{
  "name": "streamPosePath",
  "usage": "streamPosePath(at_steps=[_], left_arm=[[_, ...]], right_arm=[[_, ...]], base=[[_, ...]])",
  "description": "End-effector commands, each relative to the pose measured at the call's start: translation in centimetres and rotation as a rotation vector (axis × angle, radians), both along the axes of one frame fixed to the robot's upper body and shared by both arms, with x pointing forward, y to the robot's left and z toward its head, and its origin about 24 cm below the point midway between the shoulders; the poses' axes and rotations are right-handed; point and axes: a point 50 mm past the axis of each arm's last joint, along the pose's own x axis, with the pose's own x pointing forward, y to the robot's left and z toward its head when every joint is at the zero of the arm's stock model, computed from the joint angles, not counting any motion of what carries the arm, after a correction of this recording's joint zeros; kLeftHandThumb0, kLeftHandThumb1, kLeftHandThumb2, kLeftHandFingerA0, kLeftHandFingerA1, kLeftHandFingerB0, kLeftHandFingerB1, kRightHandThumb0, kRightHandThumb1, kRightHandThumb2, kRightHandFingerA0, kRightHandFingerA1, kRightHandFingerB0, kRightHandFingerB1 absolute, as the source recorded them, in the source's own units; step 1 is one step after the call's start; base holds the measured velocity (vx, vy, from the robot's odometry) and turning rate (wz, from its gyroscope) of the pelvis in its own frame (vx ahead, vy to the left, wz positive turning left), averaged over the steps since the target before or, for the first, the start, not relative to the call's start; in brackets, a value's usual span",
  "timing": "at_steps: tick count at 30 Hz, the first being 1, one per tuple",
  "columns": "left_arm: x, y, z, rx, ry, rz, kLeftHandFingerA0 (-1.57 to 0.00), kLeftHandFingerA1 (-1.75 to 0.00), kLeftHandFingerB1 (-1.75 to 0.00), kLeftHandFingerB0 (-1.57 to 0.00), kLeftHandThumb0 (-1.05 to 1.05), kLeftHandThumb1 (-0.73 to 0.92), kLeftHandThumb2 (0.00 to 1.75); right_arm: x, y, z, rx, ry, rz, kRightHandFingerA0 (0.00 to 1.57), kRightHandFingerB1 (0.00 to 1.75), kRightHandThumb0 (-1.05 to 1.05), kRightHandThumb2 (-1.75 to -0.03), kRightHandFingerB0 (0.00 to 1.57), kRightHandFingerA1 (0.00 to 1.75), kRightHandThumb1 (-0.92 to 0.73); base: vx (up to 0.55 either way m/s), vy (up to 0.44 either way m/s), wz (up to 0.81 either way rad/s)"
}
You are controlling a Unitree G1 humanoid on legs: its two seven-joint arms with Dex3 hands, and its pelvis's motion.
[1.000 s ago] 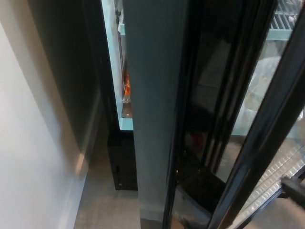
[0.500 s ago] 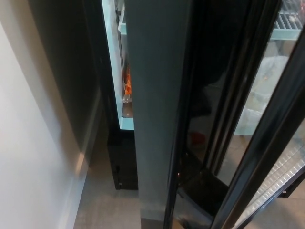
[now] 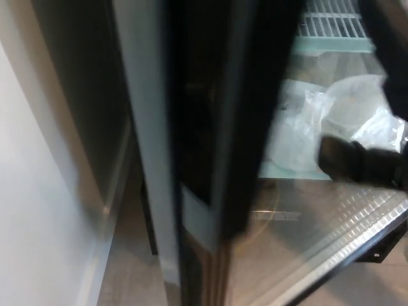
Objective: The robot stands in front of a refrigerator with an opened door and closes the door by swing its right hand at the door
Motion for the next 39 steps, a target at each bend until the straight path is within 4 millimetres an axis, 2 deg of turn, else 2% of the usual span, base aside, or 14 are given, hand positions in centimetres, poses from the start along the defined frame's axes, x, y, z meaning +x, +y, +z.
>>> streamPosePath(at_steps=[1, 5, 10, 11, 17, 18, 22, 23, 24, 25, 28, 33, 34, 39], left_arm=[[-2.9, -0.3, -0.8, -0.014, 0.109, 0.029, -0.46, -0.38, -0.34, -0.37, -0.69, 0.77, 0.66], [-3.9, -0.7, -0.9, -0.021, 0.126, 0.007, -0.47, -0.37, -0.33, -0.38, -0.67, 0.83, 0.65], [-7.0, -1.9, -1.5, -0.033, 0.202, 0.012, -0.47, -0.38, -0.34, -0.37, -0.68, 0.77, 0.67], [-7.6, -2.2, -1.4, -0.033, 0.199, 0.0, -0.46, -0.37, -0.34, -0.4, -0.67, 0.84, 0.66], [-7.4, -2.1, -0.8, -0.041, 0.151, -0.029, -0.47, -0.37, -0.34, -0.4, -0.68, 0.85, 0.66], [-7.0, -2.0, -0.8, -0.036, 0.151, -0.03, -0.45, -0.37, -0.34, -0.39, -0.65, 0.82, 0.65], [-6.2, -1.9, -1.0, -0.034, 0.147, -0.017, -0.51, -0.38, -0.34, -0.41, -0.66, 0.83, 0.65], [-5.9, -1.8, -1.1, -0.027, 0.148, -0.02, -0.48, -0.58, -0.46, -0.24, -0.57, 0.63, 1.04], [-5.6, -1.8, -1.2, -0.018, 0.151, -0.022, -0.48, -0.58, -0.46, -0.24, -0.57, 0.63, 1.04], [-5.6, -1.7, -1.3, -0.016, 0.162, -0.021, -0.48, -0.37, -0.34, -0.39, -0.65, 0.83, 0.65], [-5.2, -1.7, -1.5, -0.009, 0.177, -0.014, -0.47, -0.37, -0.34, -0.39, -0.66, 0.82, 0.65], [-4.6, -1.8, -1.4, -0.016, 0.15, -0.015, -0.49, -0.39, -0.35, -0.39, -0.67, 0.74, 0.66], [-4.6, -1.7, -1.2, -0.01, 0.142, -0.036, -0.5, -0.37, -0.34, -0.41, -0.63, 0.8, 0.65], [-4.0, -1.9, -1.2, -0.023, 0.128, -0.034, -0.51, -0.4, -0.36, -0.39, -0.68, 0.72, 0.68]], right_arm=[[11.4, -2.1, -10.0, -0.474, 0.748, -0.493, 0.03, 0.26, -0.64, -0.65, 0.1, 0.25, -0.88], [12.8, -3.2, -12.9, -0.593, 0.888, -0.583, 0.03, 0.27, -0.63, -0.66, 0.11, 0.25, -0.87], [12.2, -4.8, -16.7, -0.703, 1.042, -0.651, 0.05, 0.25, -0.66, -0.66, 0.12, 0.22, -0.87], [11.8, -5.3, -18.0, -0.713, 1.104, -0.663, 0.1, 0.26, -0.66, -0.67, 0.16, 0.21, -0.83], [11.0, -6.1, -19.9, -0.726, 1.175, -0.655, 0.09, 0.25, -0.69, -0.67, 0.16, 0.21, -0.83], [10.9, -6.2, -20.1, -0.731, 1.19, -0.652, 0.05, 0.35, -0.73, -0.97, 0.09, 0.29, -0.69], [10.5, -7.0, -20.9, -0.742, 1.244, -0.651, 0.04, 0.34, -0.73, -0.98, 0.09, 0.29, -0.7], [10.6, -7.2, -20.9, -0.734, 1.259, -0.653, 0.1, 0.25, -0.7, -0.67, 0.15, 0.22, -0.83], [10.6, -7.4, -21.0, -0.725, 1.271, -0.656, 0.1, 0.25, -0.7, -0.67, 0.15, 0.22, -0.83], [10.5, -7.6, -21.1, -0.722, 1.272, -0.652, 0.0, 0.41, -0.73, -0.99, 0.12, 0.33, -0.66], [10.1, -7.8, -21.1, -0.707, 1.264, -0.624, 0.0, 0.39, -0.71, -1.0, 0.13, 0.32, -0.66], [8.2, -7.4, -21.8, -0.695, 1.246, -0.541, 0.0, 0.4, -0.78, -1.02, 0.12, 0.32, -0.71], [6.8, -7.1, -22.4, -0.666, 1.245, -0.486, 0.0, 0.46, -0.34, -1.09, 0.0, 0.49, -0.55], [1.2, -6.3, -24.3, -0.558, 1.289, -0.321, 0.0, 0.47, -0.34, -1.1, 0.0, 0.49, -0.57]], base=[[0.0, 0.0, 0.0], [0.0, 0.0, 0.0], [0.0, 0.0, 0.0], [0.0, 0.0, 0.0], [0.0, 0.0, 0.0], [0.0, 0.0, 0.0], [0.0, 0.0, 0.0], [0.0, 0.0, 0.0], [0.0, 0.0, 0.0], [0.0, 0.0, 0.0], [0.0, 0.0, 0.0], [0.0, 0.0, 0.0], [0.0, 0.0, 0.0], [0.0, 0.0, 0.0]])
